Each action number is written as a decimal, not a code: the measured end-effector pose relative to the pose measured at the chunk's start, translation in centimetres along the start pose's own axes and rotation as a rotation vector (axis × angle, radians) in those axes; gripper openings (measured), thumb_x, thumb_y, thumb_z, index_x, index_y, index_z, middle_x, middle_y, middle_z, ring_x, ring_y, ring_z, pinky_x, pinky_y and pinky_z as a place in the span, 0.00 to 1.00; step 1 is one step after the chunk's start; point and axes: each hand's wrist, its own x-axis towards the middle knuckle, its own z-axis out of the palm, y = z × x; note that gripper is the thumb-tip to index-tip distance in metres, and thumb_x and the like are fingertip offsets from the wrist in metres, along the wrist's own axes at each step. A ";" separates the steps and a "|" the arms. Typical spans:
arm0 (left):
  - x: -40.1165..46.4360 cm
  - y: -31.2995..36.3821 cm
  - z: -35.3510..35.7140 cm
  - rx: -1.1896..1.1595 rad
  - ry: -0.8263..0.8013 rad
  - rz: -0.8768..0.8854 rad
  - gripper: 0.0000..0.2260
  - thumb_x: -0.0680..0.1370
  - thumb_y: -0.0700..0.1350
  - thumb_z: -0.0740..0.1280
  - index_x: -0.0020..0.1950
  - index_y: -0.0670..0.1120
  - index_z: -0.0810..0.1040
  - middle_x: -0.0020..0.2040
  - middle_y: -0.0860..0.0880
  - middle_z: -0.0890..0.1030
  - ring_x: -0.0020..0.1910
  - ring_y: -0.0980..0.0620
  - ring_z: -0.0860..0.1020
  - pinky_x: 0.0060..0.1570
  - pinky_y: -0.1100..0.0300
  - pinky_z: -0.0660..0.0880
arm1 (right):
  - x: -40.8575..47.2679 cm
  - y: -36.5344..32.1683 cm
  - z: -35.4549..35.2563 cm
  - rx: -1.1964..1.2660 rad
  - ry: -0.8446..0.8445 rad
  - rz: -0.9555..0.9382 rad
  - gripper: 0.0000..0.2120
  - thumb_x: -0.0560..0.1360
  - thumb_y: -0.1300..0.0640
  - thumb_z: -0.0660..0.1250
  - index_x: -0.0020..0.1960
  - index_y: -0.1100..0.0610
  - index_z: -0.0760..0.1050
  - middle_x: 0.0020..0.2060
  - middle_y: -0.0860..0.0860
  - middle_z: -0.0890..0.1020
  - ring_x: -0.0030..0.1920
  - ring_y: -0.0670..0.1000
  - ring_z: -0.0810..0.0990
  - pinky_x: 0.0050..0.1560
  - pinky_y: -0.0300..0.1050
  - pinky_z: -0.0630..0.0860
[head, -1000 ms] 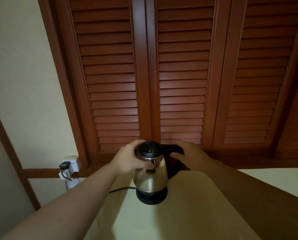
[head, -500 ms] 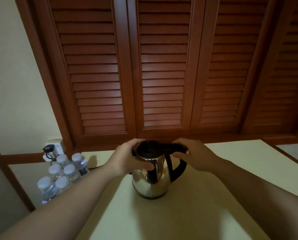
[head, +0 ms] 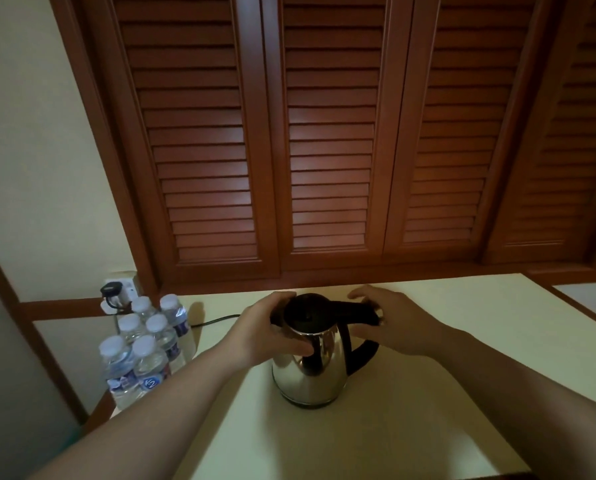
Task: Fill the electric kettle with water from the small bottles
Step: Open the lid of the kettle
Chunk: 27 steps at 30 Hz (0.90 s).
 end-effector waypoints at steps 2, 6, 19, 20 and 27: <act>-0.3 -0.7 0.1 -0.046 0.013 -0.027 0.45 0.56 0.56 0.86 0.71 0.58 0.73 0.60 0.62 0.82 0.59 0.64 0.79 0.56 0.64 0.77 | 0.3 -1.3 -0.4 -0.060 -0.058 -0.043 0.36 0.70 0.43 0.80 0.73 0.36 0.66 0.63 0.40 0.74 0.63 0.42 0.73 0.63 0.43 0.76; -0.3 -1.6 0.5 -0.095 0.032 -0.040 0.41 0.56 0.53 0.86 0.67 0.58 0.76 0.55 0.60 0.85 0.54 0.59 0.83 0.51 0.58 0.80 | 1.7 -4.3 -0.1 -0.171 -0.257 -0.170 0.45 0.69 0.44 0.79 0.77 0.31 0.58 0.66 0.41 0.67 0.66 0.44 0.69 0.66 0.41 0.72; -0.2 -2.3 0.6 -0.160 -0.001 -0.019 0.36 0.61 0.45 0.86 0.65 0.59 0.77 0.54 0.62 0.84 0.52 0.60 0.82 0.50 0.65 0.77 | 2.9 -4.4 0.1 -0.161 -0.191 -0.232 0.39 0.68 0.48 0.82 0.72 0.34 0.66 0.67 0.41 0.67 0.66 0.44 0.70 0.68 0.42 0.72; -0.2 -2.3 0.6 -0.161 -0.002 -0.016 0.36 0.61 0.46 0.86 0.65 0.60 0.77 0.54 0.61 0.84 0.53 0.59 0.83 0.50 0.63 0.78 | 2.8 -4.3 0.0 -0.135 -0.143 -0.229 0.39 0.68 0.49 0.82 0.72 0.35 0.66 0.66 0.40 0.68 0.65 0.44 0.70 0.68 0.42 0.72; 0.8 -2.3 1.3 -0.161 0.012 -0.015 0.42 0.58 0.55 0.86 0.69 0.58 0.75 0.58 0.59 0.83 0.58 0.57 0.82 0.55 0.56 0.81 | 0.6 -1.2 0.1 0.010 0.072 -0.163 0.47 0.65 0.43 0.83 0.74 0.28 0.59 0.69 0.38 0.70 0.67 0.42 0.71 0.67 0.44 0.73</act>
